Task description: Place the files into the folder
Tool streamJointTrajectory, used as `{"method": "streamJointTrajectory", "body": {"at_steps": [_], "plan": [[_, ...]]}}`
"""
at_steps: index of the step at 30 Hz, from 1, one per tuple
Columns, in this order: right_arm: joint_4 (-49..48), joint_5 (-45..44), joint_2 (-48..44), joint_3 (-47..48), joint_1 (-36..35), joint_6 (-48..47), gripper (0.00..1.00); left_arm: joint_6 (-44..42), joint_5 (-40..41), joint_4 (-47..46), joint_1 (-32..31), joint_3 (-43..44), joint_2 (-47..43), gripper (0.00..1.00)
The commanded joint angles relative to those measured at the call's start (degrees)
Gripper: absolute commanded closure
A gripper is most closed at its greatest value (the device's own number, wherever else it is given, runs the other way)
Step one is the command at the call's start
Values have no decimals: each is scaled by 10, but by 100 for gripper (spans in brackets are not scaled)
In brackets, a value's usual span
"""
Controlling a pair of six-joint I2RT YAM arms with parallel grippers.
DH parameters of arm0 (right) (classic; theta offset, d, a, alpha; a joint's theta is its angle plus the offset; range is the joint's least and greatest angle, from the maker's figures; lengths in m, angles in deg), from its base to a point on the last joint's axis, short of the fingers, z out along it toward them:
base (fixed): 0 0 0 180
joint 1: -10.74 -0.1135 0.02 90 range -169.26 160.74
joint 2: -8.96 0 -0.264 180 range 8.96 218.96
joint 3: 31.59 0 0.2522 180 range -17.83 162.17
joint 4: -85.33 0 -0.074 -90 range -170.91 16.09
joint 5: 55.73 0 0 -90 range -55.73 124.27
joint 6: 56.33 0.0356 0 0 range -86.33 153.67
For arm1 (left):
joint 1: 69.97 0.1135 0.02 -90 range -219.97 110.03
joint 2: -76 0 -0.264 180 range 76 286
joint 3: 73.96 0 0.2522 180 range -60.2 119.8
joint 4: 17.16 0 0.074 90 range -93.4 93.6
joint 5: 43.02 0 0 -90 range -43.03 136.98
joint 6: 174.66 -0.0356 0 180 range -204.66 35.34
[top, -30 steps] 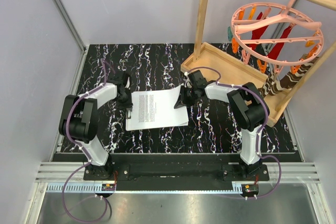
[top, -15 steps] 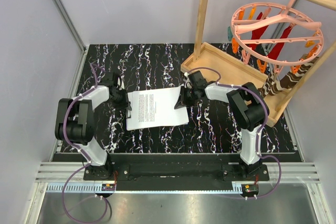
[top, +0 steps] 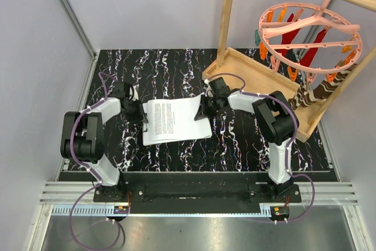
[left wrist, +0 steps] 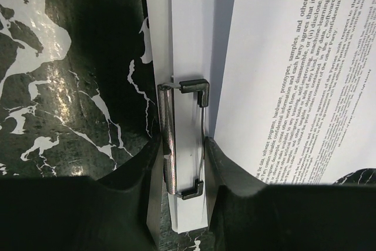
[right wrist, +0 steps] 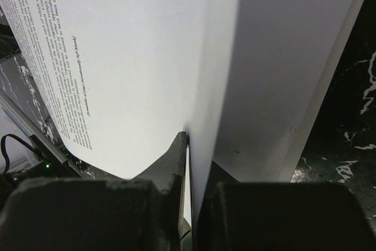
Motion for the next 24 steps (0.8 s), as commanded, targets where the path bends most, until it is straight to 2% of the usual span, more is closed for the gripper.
{"method": "streamJointTrajectory", "body": {"at_steps": [1,11,24], "plan": [[15,-33,12,16,1,-29,89,-7,-57,-14,10,-24,-2,100],[28,-56,27,17,7,-42,90,-3,-86,-26,25,-37,-8,100],[62,-84,27,28,18,-57,93,-3,-83,-28,28,-44,-5,100]]}}
